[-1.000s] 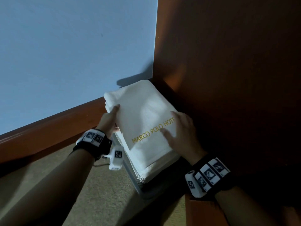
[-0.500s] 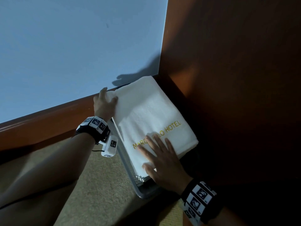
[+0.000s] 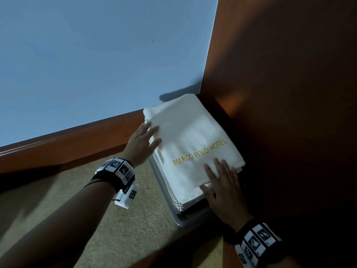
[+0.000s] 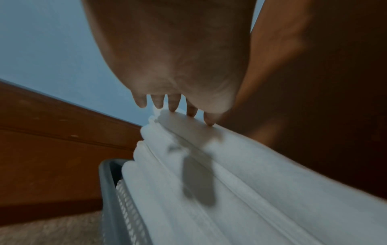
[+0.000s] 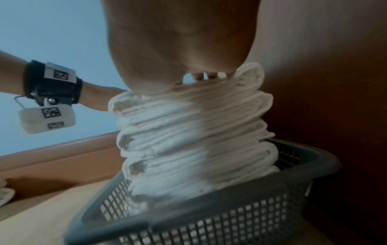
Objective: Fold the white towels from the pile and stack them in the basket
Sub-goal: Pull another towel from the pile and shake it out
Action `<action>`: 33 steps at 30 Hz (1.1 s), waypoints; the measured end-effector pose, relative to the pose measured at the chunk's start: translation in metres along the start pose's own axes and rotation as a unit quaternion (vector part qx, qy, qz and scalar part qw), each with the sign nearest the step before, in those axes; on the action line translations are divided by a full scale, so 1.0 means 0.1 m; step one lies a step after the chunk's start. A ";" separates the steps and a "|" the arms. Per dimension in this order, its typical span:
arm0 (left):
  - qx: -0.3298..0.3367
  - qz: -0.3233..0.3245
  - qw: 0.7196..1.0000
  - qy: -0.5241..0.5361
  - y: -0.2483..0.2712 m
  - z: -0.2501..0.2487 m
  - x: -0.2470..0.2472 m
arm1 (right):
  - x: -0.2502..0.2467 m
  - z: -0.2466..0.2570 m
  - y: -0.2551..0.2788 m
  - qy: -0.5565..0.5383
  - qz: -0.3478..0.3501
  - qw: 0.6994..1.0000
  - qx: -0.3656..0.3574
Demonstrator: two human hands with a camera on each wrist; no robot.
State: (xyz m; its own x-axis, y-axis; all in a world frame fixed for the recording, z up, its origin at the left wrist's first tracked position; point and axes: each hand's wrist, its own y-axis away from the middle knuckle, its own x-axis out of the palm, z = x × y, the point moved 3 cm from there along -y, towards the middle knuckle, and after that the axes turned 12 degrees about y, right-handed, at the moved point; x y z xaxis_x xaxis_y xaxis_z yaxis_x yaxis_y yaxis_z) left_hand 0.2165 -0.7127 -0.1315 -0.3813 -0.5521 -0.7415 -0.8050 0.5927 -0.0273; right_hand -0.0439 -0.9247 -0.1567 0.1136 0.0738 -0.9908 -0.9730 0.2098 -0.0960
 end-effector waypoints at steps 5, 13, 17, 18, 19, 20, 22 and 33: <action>-0.018 -0.025 0.999 0.027 0.78 0.12 -0.38 | -0.23 0.32 0.10 -0.059 -0.011 0.997 0.038; -0.115 -0.133 0.982 0.075 2.93 0.80 -1.38 | -0.28 1.76 0.33 -0.138 -0.007 0.990 -0.014; -0.185 -0.198 0.960 0.072 4.12 1.22 -1.81 | -0.20 2.71 0.44 -0.155 0.019 0.985 -0.068; -0.199 -0.212 0.954 0.073 4.40 1.32 -1.91 | -0.19 2.95 0.46 -0.161 0.016 0.983 -0.084; -0.211 -0.229 0.948 0.074 4.66 1.41 -2.00 | -0.17 3.18 0.48 -0.163 0.009 0.981 -0.105; -0.225 -0.249 0.939 0.076 4.91 1.50 -2.10 | -0.15 3.42 0.49 -0.157 0.001 0.979 -0.130; -0.255 -0.283 0.921 0.086 5.37 1.62 -2.27 | -0.15 3.90 0.50 -0.150 -0.002 0.972 -0.180; -0.374 -0.392 0.833 0.112 6.64 2.32 -2.76 | 0.13 6.28 0.39 -0.209 0.065 0.910 -0.351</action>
State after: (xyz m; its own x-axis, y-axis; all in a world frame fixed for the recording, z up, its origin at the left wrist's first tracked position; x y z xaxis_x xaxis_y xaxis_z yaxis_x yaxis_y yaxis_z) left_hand -0.1072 -0.0309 -0.1009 0.3867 -0.7429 -0.5465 -0.8729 -0.4860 0.0429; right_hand 0.0459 -0.3027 -0.1135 -0.0880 0.4485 -0.8895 -0.8553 -0.4918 -0.1634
